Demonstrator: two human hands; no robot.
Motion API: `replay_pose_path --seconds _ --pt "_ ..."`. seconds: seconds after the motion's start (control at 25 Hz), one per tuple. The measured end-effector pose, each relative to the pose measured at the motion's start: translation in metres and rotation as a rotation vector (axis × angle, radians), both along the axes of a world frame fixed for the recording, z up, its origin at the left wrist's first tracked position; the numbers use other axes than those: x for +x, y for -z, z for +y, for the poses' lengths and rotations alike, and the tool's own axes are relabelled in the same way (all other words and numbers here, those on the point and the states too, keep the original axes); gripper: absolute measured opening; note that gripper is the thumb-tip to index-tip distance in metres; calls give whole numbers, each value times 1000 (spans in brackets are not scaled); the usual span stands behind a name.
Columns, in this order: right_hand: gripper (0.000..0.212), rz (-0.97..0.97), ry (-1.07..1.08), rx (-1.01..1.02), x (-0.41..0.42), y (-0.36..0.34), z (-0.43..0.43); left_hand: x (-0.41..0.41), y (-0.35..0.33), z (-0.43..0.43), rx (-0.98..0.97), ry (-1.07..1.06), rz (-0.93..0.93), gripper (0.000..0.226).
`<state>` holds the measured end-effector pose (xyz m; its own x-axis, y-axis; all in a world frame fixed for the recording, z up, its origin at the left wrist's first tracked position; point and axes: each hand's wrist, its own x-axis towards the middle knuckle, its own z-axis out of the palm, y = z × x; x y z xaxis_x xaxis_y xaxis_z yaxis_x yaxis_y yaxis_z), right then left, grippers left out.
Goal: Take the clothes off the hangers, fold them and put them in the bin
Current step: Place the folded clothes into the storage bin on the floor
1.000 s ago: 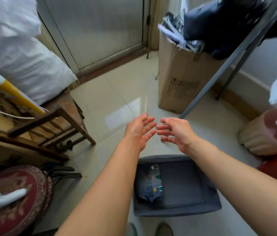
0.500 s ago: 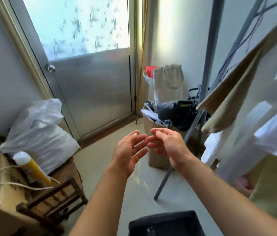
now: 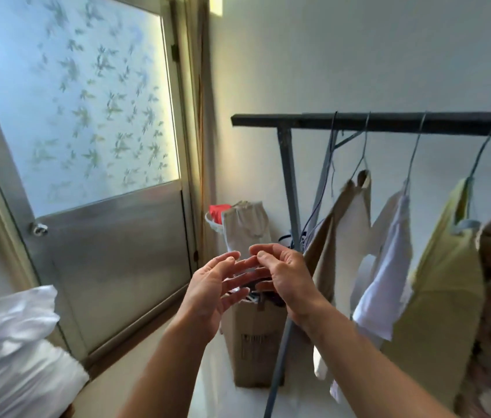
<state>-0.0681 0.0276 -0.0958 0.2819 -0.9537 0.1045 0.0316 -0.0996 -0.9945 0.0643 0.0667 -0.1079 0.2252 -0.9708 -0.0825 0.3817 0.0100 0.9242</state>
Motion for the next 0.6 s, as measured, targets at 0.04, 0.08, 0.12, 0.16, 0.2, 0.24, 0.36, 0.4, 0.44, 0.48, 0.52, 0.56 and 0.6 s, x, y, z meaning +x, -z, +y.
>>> replay_pose_path --seconds 0.04,0.08,0.12,0.16,0.2,0.24,0.36,0.4,0.44,0.48,0.52,0.56,0.6 --pt "20 9 18 -28 -3 -8 -1 -1 -6 -2 -16 7 -6 22" --pt "19 9 54 -62 -7 -18 -3 -2 -10 -3 -28 10 -11 22" --pt "19 -6 112 -104 -12 -29 -6 -3 -13 -5 -38 14 -17 22" --pt "18 -33 185 -154 -18 -39 -12 -4 -16 -5 -43 15 -22 21" --pt "16 -57 274 -212 -24 -51 -20 -6 -18 -6 -41 17 -33 21" --pt "16 -53 382 -273 -31 -61 -30 -9 -19 -8 -38 19 -46 21" --pt "31 116 695 -317 -51 -87 -69 -16 -24 -12 -39 28 -77 21" --pt "36 201 748 -271 -58 -94 -81 -19 -25 -14 -40 33 -83 21" --pt "39 280 776 -207 -64 -98 -93 -21 -26 -16 -40 36 -88 21" --pt "41 331 778 -141 -69 -101 -102 -23 -27 -17 -39 38 -93 21" --pt "43 363 769 -88 -73 -103 -110 -24 -27 -18 -38 39 -100 21" --pt "43 388 754 -60 -74 -103 -116 -25 -27 -18 -38 41 -104 21" --pt "37 402 740 -63 -75 -103 -122 -25 -27 -19 -37 41 -106 21"
